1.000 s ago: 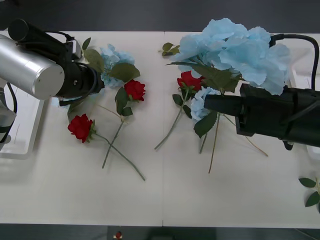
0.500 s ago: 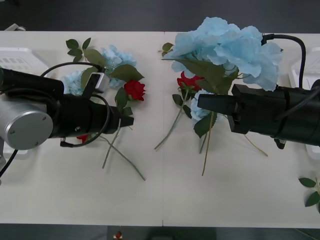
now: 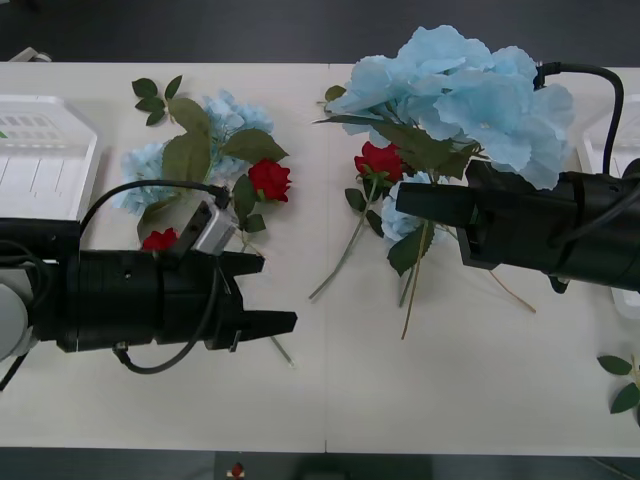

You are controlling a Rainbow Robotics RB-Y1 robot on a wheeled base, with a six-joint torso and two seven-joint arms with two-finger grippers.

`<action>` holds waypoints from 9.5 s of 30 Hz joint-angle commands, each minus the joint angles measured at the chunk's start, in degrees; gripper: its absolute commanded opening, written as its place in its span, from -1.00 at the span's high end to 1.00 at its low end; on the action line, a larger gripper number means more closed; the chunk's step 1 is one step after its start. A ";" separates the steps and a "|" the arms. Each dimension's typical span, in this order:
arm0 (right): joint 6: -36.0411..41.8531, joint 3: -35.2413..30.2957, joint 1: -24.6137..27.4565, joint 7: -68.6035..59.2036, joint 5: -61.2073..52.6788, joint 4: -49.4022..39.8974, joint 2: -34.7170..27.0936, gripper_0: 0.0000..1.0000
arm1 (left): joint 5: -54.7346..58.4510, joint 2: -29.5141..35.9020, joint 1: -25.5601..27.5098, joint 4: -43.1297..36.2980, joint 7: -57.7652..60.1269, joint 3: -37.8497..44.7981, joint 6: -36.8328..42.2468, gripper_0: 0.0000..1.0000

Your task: Put the red flowers into the right box and the blue flowers into the left box

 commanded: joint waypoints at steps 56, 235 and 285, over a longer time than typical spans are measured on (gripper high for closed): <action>-0.06 -1.08 -0.05 1.55 -2.61 -0.69 0.64 1.00 | 8.17 -16.34 -2.08 10.20 -23.87 -22.80 -24.11 1.00; -7.09 1.47 -1.55 -16.90 26.13 -4.47 7.67 1.00 | -74.18 -9.40 -33.37 34.11 91.45 -5.84 12.10 -0.61; -1.47 0.50 -1.46 -12.33 16.82 -3.24 7.67 1.00 | 39.37 -10.19 7.50 20.22 -35.52 -7.86 -4.95 -0.72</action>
